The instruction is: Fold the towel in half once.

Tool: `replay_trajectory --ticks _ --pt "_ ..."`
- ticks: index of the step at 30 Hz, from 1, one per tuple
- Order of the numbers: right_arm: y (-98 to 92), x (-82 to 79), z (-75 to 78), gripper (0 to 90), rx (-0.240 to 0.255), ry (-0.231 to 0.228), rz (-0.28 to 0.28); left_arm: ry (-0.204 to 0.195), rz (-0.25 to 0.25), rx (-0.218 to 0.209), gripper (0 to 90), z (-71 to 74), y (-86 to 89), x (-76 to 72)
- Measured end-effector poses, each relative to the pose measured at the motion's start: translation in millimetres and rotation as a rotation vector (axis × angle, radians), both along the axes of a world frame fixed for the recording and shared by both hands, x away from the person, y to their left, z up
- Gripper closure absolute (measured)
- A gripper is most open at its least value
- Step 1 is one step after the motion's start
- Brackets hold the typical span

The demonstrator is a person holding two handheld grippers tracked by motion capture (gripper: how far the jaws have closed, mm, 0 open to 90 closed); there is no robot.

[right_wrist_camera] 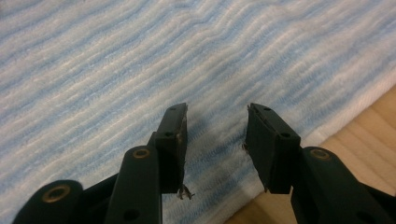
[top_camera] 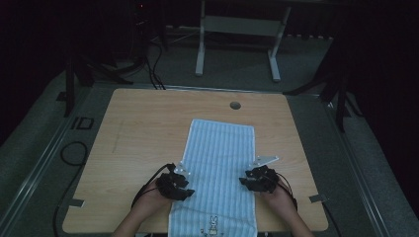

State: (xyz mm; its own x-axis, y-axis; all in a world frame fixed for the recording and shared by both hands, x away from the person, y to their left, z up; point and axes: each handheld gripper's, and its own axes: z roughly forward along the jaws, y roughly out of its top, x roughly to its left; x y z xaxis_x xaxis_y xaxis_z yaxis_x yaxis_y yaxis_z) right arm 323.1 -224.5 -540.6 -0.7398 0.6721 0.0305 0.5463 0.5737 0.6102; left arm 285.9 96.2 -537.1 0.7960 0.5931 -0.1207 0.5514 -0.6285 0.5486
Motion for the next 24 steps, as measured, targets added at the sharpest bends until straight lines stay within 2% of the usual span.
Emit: replay_trajectory --ticks 2,8,16,20,24 --pt "-2.2 4.0 -0.6 56.7 -0.015 -0.022 0.0 0.002 0.001 0.0 55.7 0.1 -2.8 1.3" --pt "-13.9 22.3 -0.5 54.6 -0.013 -0.015 -0.04 0.002 -0.011 0.004 53.9 0.6 -17.8 9.0" --pt "-28.4 40.3 -0.1 53.6 -0.021 -0.017 -0.06 -0.004 -0.023 0.007 53.7 0.6 -36.9 19.4" --pt "-34.6 43.4 0.3 52.9 -0.023 -0.014 -0.074 -0.008 -0.028 0.011 53.7 0.8 -43.8 22.3" --pt "-41.0 40.5 -0.1 52.8 -0.021 -0.018 -0.088 -0.005 -0.035 -0.003 53.7 0.2 -47.0 23.6"
